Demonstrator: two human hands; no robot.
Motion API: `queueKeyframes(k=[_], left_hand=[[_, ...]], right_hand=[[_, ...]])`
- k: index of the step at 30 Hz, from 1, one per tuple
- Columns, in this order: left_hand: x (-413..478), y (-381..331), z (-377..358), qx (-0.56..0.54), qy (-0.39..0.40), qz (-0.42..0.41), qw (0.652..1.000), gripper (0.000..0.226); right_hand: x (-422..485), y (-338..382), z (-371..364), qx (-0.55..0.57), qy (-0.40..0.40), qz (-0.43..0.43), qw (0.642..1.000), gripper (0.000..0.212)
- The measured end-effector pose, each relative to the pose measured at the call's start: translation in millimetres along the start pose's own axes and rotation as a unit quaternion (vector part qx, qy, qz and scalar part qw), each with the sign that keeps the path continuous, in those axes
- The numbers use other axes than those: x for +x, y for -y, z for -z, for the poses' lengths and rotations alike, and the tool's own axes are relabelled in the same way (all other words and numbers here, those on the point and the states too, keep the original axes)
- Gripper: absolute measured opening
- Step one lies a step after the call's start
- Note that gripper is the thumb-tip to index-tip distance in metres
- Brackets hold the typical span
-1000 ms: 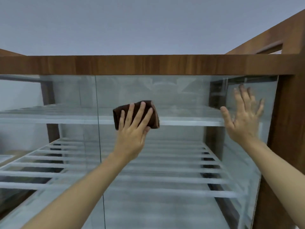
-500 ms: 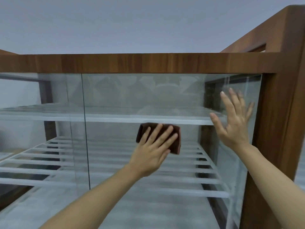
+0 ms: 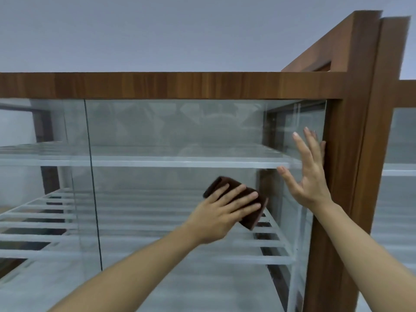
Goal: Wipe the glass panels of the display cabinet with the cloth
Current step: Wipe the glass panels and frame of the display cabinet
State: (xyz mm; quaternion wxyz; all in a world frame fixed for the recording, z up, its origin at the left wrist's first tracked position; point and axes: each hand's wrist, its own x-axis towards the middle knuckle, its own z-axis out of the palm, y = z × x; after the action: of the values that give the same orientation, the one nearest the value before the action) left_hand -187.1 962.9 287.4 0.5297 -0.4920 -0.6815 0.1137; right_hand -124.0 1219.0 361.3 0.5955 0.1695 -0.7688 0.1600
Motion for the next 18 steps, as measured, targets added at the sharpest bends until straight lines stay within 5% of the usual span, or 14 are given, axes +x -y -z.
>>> queueKeyframes(k=[2, 8, 10, 14, 16, 18], left_hand=[[29.1, 29.5, 10.8, 0.010, -0.026, -0.003, 1.000, 0.055], [119.2, 50.8, 37.9, -0.038, -0.134, 0.283, 0.949, 0.055], [94.3, 9.5, 20.0, -0.037, -0.100, 0.230, 0.967, 0.058], [61.9, 0.6, 5.7, -0.008, -0.024, -0.002, 1.000, 0.059], [93.3, 28.4, 18.4, 0.019, -0.049, 0.006, 0.999, 0.057], [129.6, 43.5, 33.8, 0.017, -0.101, 0.125, 0.987, 0.055]], right_hand=[[0.8, -0.5, 0.1, 0.027, -0.008, -0.001, 1.000, 0.076], [-2.4, 2.2, 2.1, 0.053, -0.009, -0.028, 0.998, 0.076], [-7.9, 4.7, 3.2, 0.068, -0.011, -0.044, 0.997, 0.076], [-24.8, 8.8, 8.4, 0.088, -0.003, -0.069, 0.994, 0.073], [-30.7, 10.2, 10.6, 0.099, 0.004, -0.080, 0.992, 0.072], [-35.3, 13.6, 11.2, 0.111, 0.000, -0.093, 0.990, 0.073]])
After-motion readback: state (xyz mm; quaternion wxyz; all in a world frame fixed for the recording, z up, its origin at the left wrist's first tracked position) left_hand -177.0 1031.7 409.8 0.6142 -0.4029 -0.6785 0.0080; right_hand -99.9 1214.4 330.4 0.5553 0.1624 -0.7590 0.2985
